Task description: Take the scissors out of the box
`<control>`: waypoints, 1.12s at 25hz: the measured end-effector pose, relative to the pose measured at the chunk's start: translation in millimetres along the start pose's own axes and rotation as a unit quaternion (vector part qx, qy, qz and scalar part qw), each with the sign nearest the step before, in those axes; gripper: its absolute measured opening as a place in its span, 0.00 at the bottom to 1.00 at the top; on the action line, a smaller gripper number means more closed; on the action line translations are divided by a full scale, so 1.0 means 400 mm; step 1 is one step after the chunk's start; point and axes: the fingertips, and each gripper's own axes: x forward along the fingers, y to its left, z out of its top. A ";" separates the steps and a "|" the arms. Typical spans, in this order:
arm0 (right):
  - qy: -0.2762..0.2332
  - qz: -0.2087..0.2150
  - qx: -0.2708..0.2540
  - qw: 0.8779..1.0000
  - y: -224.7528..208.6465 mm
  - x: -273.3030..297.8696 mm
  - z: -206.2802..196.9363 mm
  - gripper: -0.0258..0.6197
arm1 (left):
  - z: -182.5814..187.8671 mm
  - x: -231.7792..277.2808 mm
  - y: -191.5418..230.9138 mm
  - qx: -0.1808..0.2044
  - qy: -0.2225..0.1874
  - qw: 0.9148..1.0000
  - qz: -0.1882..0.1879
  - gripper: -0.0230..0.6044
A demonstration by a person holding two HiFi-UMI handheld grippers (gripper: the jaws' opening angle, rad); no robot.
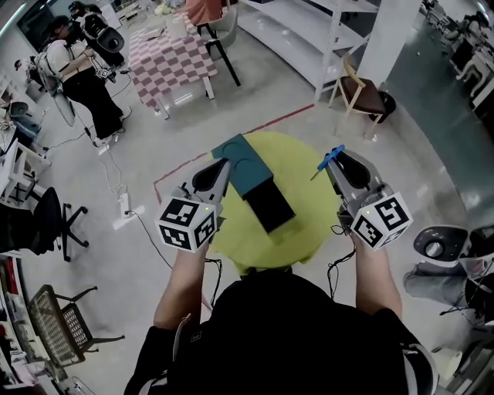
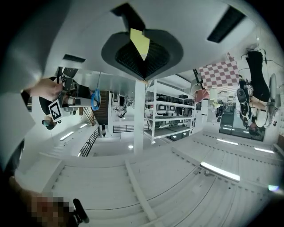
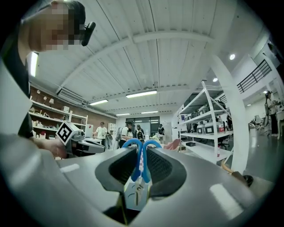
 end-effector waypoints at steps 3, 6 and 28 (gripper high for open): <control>-0.013 0.002 -0.002 1.000 0.002 -0.007 0.021 0.17 | 0.003 -0.012 0.018 0.004 -0.003 1.000 0.011 0.05; -0.019 0.004 -0.005 1.000 0.006 -0.003 0.027 0.17 | -0.008 -0.021 0.046 -0.002 -0.002 1.000 0.021 0.05; 0.020 0.017 -0.001 1.000 0.038 0.069 -0.072 0.17 | -0.084 -0.030 0.110 -0.035 0.015 0.999 0.039 0.05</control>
